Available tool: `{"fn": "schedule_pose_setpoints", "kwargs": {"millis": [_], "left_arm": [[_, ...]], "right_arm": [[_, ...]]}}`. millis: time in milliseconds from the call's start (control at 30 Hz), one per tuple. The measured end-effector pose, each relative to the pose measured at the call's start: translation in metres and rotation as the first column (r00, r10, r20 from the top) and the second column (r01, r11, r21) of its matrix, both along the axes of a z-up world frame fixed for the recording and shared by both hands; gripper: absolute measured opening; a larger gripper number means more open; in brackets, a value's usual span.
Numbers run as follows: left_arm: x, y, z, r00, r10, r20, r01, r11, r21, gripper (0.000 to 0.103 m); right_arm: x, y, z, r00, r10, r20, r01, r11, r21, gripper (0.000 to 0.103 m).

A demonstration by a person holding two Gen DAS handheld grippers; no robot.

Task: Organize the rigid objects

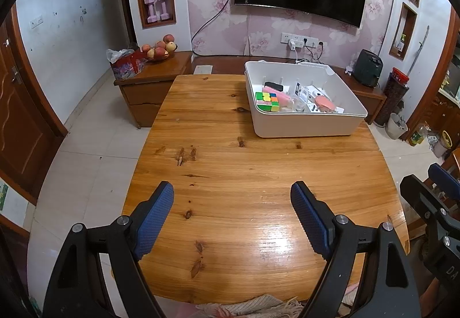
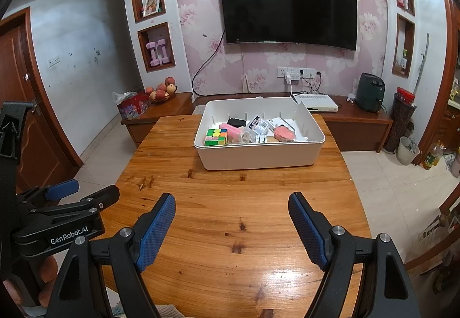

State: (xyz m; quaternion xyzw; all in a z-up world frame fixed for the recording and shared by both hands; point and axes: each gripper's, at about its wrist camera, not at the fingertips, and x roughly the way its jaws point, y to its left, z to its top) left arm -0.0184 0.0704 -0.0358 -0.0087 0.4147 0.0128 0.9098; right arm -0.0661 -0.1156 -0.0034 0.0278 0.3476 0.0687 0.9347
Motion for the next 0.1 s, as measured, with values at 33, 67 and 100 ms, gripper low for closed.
{"fn": "schedule_pose_setpoints", "kwargs": {"millis": [33,67,100], "left_arm": [[0.0001,0.0004,-0.0007,1.0,0.002,-0.001,-0.002,1.0,0.001,0.086],[0.0005,0.002,-0.0019,1.0,0.004,-0.003,-0.004,1.0,0.001,0.086],[0.0005,0.0023,-0.0025,1.0,0.005,-0.004,-0.005,1.0,0.001,0.086]], "right_arm": [[0.0003,-0.0004,-0.0002,1.0,-0.001,-0.001,0.001,1.0,0.002,0.081],[0.0005,-0.0003,-0.0002,1.0,-0.001,-0.002,0.001,1.0,0.003,0.081],[0.0003,-0.0001,-0.0002,1.0,-0.001,-0.002,0.002,1.0,0.004,0.081]]}}
